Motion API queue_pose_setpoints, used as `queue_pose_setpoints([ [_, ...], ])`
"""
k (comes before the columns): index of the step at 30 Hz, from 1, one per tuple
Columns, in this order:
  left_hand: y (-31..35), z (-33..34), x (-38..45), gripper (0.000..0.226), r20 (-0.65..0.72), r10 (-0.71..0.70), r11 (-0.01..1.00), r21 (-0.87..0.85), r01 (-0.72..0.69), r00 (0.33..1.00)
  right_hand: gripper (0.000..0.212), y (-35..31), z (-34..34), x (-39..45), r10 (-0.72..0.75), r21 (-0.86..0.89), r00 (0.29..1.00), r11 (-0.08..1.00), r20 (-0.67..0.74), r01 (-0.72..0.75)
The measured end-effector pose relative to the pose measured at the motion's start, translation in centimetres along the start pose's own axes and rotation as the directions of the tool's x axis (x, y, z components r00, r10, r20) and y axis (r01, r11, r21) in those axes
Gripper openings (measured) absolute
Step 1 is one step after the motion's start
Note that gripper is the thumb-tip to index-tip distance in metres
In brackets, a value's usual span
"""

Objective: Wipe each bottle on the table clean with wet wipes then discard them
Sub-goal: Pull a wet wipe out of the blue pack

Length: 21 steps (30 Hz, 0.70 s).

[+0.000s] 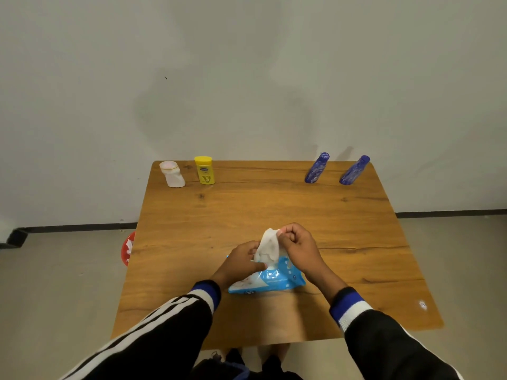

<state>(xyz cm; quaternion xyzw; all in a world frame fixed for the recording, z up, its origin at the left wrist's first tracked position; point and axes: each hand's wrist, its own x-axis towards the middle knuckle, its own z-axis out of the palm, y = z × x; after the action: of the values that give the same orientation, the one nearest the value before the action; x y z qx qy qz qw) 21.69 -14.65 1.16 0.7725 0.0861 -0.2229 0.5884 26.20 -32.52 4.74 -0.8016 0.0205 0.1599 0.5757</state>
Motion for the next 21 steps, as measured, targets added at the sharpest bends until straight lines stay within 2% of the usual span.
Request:
queue_pose_setpoints([
  [4,0.5,-0.1,-0.4,0.019,0.021,-0.009,0.998,-0.061,0.010,1.000,0.009,-0.8,-0.4,0.1,0.010,0.013,1.000,1.000,-0.007,-0.010],
  [7,1.0,-0.6,-0.6,0.018,-0.020,-0.109,0.971,-0.217,0.102,0.994,0.008,-1.2,-0.7,0.0,0.059,0.036,0.998,0.998,-0.011,-0.058],
  [10,1.6,-1.4,-0.7,0.011,0.010,-0.204,0.869,-0.458,0.186,0.979,0.008,-1.4,-0.9,0.0,0.101,0.053,0.994,0.994,-0.049,-0.098],
  [14,2.1,-2.2,-0.8,0.019,0.074,-0.220,0.757,-0.616,0.218,0.973,0.006,-1.2,-1.0,-0.3,0.116,0.037,0.982,0.993,-0.147,-0.112],
  [17,2.6,-2.5,-1.1,0.021,0.077,-0.249,0.706,-0.668,0.235,0.965,0.006,-1.5,-1.0,-0.6,0.165,0.109,0.974,0.983,-0.154,-0.149],
  [21,2.8,-2.8,-1.1,0.015,0.015,-0.257,0.727,-0.655,0.204,0.966,0.005,-2.6,-0.9,-1.4,0.228,0.267,0.968,0.944,-0.109,-0.192],
])
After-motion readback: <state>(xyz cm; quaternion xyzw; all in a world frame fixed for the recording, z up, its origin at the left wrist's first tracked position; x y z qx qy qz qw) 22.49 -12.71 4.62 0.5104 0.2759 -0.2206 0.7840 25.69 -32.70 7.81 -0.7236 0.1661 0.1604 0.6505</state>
